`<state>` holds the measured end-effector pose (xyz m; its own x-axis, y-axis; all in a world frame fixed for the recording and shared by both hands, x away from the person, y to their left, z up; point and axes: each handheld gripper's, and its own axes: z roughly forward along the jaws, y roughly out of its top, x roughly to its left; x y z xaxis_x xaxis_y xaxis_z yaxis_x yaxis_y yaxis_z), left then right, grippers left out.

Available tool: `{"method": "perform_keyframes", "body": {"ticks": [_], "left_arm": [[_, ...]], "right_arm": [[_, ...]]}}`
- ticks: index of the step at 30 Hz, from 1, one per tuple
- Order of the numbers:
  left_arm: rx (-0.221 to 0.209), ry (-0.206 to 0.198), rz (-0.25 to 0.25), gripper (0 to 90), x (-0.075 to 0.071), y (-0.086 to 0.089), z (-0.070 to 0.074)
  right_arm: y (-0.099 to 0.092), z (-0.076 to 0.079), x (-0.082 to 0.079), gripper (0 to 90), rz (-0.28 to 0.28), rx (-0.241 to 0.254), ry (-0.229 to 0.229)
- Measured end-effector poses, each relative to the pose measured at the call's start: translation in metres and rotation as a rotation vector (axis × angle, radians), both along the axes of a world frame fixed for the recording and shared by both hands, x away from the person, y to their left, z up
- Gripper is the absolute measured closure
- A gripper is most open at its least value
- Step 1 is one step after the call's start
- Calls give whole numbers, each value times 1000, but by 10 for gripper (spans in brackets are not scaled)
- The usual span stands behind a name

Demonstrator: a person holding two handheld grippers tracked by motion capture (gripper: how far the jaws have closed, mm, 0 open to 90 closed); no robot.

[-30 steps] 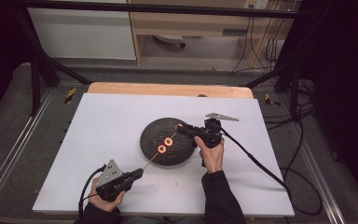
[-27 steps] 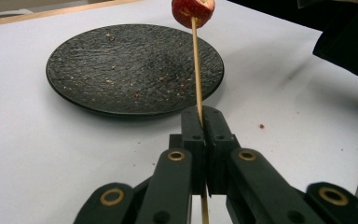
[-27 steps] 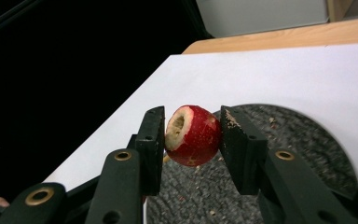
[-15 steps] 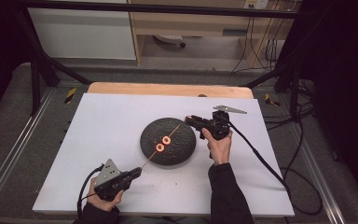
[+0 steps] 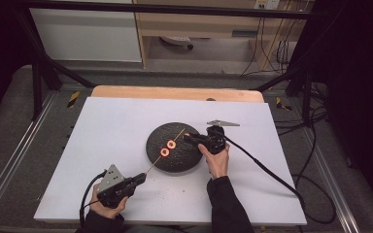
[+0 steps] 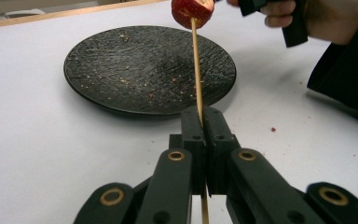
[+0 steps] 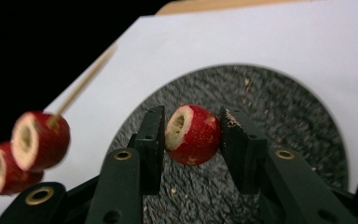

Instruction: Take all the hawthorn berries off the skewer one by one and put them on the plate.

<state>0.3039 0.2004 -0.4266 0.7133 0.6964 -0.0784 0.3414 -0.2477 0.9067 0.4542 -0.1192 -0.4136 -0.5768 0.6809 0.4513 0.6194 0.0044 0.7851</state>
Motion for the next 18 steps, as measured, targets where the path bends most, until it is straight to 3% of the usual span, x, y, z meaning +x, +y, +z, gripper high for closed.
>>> {"method": "perform_keyframes", "body": {"ticks": [7, 18], "left_arm": [[3, 3, 0, 882, 1, 0, -1], [9, 10, -2, 882, 2, -1, -2]], "right_arm": [[12, -25, -1, 624, 16, -64, 38], [18, -41, 1, 608, 20, -124, 68]]}}
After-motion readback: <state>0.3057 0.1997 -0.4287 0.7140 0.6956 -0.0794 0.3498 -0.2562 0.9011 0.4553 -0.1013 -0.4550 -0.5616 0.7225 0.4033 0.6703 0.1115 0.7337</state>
